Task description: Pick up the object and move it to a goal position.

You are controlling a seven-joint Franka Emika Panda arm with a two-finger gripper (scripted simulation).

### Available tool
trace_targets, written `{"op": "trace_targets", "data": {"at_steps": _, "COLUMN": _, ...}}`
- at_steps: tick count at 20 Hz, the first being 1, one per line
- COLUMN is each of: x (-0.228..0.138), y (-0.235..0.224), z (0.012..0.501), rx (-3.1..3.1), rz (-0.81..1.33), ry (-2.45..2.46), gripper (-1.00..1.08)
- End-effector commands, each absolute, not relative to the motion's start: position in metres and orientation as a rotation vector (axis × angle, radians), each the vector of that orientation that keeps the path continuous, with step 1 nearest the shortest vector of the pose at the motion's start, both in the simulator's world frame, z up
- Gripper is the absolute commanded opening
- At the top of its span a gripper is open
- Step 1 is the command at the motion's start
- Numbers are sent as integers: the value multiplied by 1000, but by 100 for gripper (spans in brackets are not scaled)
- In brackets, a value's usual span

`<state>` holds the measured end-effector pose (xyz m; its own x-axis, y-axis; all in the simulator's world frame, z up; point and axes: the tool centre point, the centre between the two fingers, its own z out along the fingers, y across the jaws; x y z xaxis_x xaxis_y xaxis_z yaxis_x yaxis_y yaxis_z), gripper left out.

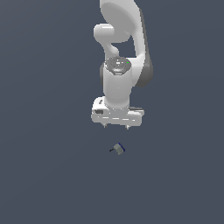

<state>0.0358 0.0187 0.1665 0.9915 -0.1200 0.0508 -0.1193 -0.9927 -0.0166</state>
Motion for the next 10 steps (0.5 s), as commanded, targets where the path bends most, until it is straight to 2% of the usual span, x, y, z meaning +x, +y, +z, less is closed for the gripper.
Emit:
{"op": "trace_targets", "data": {"at_steps": 1, "x": 40, "y": 19, "z": 161, "rx": -3113, "rz": -74, "ry": 271, "gripper": 100}}
{"op": "trace_targets", "data": {"at_steps": 10, "x": 57, "y": 20, "z": 134, "rx": -3053, "rz": -46, "ry": 649, "gripper": 100}}
